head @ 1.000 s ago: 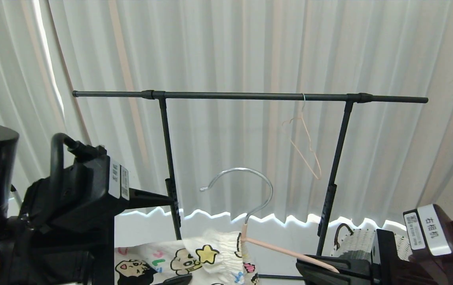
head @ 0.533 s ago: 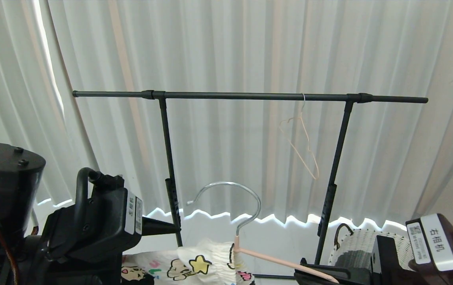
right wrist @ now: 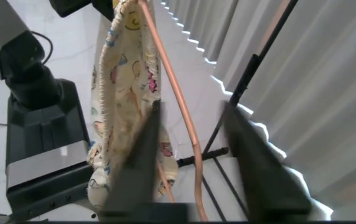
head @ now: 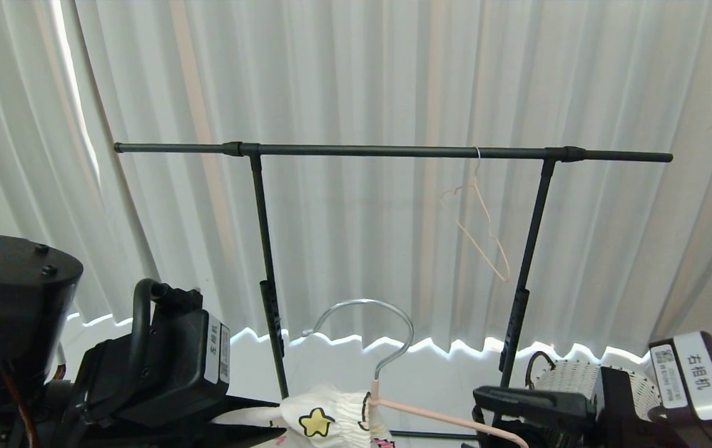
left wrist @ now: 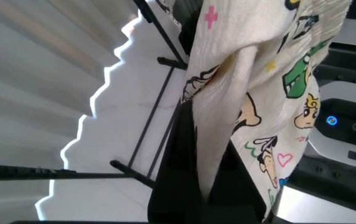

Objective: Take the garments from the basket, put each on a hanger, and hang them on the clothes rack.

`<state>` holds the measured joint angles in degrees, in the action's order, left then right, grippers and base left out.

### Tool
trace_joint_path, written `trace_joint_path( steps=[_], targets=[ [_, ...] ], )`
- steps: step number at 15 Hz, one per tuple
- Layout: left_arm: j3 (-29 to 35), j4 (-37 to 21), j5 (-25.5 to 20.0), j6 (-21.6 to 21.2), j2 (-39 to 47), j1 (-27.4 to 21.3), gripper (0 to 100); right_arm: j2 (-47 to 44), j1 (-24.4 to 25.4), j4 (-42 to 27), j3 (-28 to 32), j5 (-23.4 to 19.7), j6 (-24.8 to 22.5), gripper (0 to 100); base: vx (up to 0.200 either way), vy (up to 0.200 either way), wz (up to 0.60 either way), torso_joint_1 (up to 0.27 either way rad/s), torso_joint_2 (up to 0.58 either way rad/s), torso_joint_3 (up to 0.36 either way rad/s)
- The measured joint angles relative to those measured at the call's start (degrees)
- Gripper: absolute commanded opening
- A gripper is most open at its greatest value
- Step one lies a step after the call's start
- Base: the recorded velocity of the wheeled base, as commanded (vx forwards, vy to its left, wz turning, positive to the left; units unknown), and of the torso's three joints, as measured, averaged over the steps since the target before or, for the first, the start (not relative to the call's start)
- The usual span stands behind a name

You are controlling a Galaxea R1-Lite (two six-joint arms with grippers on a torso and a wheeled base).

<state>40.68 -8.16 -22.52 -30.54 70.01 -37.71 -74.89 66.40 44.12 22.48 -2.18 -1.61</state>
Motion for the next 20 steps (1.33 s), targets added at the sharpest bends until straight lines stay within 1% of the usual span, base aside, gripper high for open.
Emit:
trace_joint_path(
  steps=[1,2,3,4,5,6,7,8,9,10,11,12,13,14,16,18,20],
  targets=[
    [-0.20,-0.02,0.07,0.09,0.02,0.11,0,0.06,0.00,-0.13,-0.02,0.66,0.00,100,0.000,0.000,0.00,0.000,0.00,0.000],
    [-0.80,0.01,0.57,0.13,0.00,0.55,0,0.11,-0.01,-0.22,-0.10,2.91,0.00,100,0.000,0.000,0.00,0.000,0.00,0.000],
    [-1.44,0.06,2.07,0.13,-0.04,1.22,0,0.17,-0.09,-0.22,-0.21,5.24,0.02,100,0.000,0.000,0.00,0.000,0.00,0.000],
    [-2.49,0.01,4.95,0.11,-0.15,2.29,0,0.24,-0.26,-0.28,-0.49,6.58,0.11,100,0.000,0.000,0.00,0.000,0.00,0.000],
    [-3.43,0.06,7.61,0.18,-0.35,3.40,0,0.28,-0.39,-0.33,-0.68,6.89,0.20,100,0.000,0.000,0.00,0.000,0.00,0.000],
    [-3.97,0.09,8.58,0.49,-0.48,4.28,0,0.27,-0.44,-0.33,-0.82,6.91,0.30,100,0.000,0.000,0.00,0.000,0.00,0.000],
    [-4.24,0.26,9.03,1.63,-0.55,5.79,0,0.16,-0.45,-0.74,-1.04,6.80,0.66,100,0.000,0.000,0.00,0.000,0.00,0.000],
    [-4.13,0.50,9.50,5.61,-0.55,8.28,0,-0.11,-0.50,-1.61,-1.15,6.72,1.88,100,0.000,0.000,0.00,0.000,0.00,0.000],
    [-3.17,0.66,9.90,10.12,-0.55,9.87,0,-0.55,-0.50,-2.27,-1.15,6.61,3.79,100,0.000,0.000,0.00,0.000,0.00,0.000],
    [-1.55,0.74,10.67,13.32,-0.66,10.67,0,-1.22,-0.50,-2.35,-0.90,6.58,6.23,100,0.000,0.000,0.00,0.000,0.00,0.000],
    [0.41,0.85,12.59,15.37,-0.72,11.11,0,-2.40,-0.50,-2.46,-0.57,6.58,9.92,100,0.000,0.000,0.00,0.000,0.00,0.000],
    [2.18,0.83,14.25,16.07,-0.78,11.36,0,-3.96,-0.50,-2.44,0.06,6.67,13.18,100,0.000,0.000,0.00,0.000,0.00,0.000],
    [3.45,0.83,14.69,16.18,-0.85,11.41,0,-5.57,-0.54,-2.49,1.06,6.80,16.08,100,0.000,0.000,0.00,0.000,0.00,0.000],
    [4.60,0.79,14.84,16.14,-0.94,11.23,0,-7.67,-0.78,-2.46,3.18,7.22,19.55,100,0.000,0.000,0.00,0.000,0.00,0.000],
    [6.39,1.02,14.86,15.90,-1.02,10.75,0,-11.96,-1.57,-2.40,8.74,9.97,24.54,100,0.000,0.000,0.00,0.000,0.00,0.000],
    [7.74,1.10,14.93,15.79,-1.08,10.14,0,-16.52,-3.54,-2.38,13.96,12.41,26.62,100,0.000,0.000,0.00,0.000,0.00,0.000],
    [8.13,1.07,14.95,15.76,-1.19,9.35,0,-19.90,-4.91,-2.40,16.60,12.85,26.78,100,0.000,0.000,0.00,0.000,0.00,0.000]
  ],
)
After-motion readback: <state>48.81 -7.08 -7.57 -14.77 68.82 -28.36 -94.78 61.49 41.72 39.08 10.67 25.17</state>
